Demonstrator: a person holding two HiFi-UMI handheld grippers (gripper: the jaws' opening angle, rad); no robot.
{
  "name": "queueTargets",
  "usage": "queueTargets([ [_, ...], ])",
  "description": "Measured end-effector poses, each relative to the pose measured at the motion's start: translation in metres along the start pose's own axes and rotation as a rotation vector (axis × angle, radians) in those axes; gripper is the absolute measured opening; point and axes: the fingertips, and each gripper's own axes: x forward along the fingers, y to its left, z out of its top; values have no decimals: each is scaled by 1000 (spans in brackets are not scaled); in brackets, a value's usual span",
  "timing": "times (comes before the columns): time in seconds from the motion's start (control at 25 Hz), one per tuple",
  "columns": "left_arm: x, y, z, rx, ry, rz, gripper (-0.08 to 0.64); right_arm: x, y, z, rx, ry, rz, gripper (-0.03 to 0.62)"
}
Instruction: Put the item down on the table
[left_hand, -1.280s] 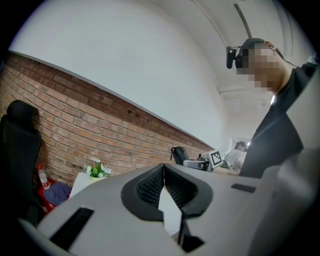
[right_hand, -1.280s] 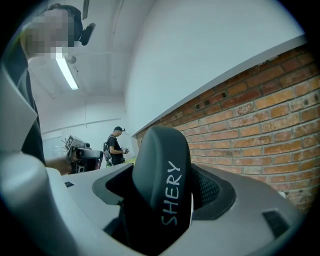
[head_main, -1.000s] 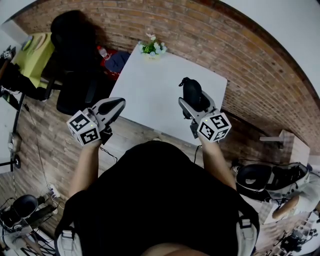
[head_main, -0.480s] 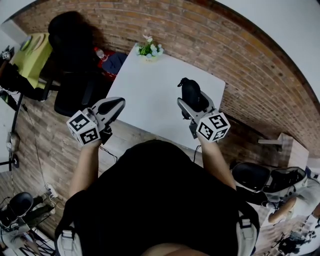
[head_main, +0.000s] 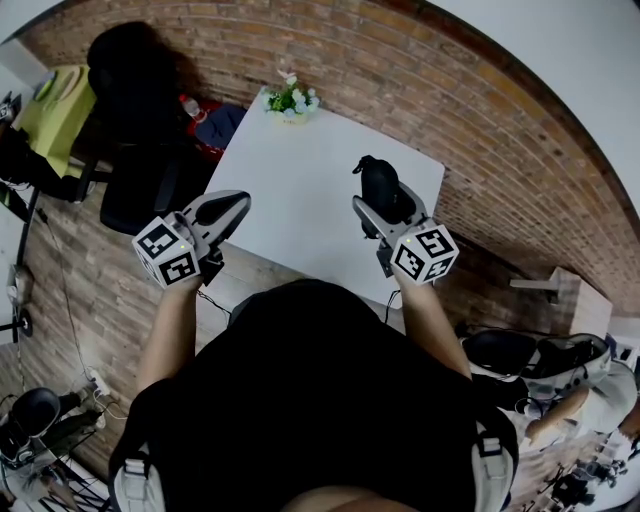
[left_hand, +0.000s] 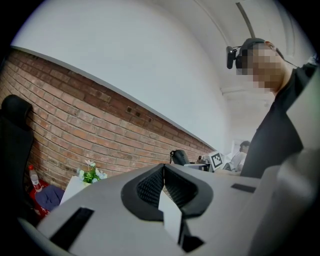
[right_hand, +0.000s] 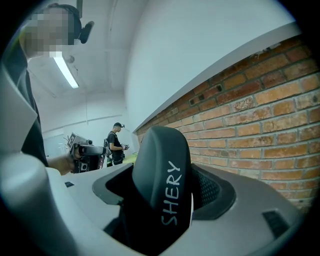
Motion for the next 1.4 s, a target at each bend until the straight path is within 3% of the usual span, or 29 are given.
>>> queueTargets([
  [1.4,-17,-28,-5,10,1,10,12,-21,17,4,-8,-12,12,349],
])
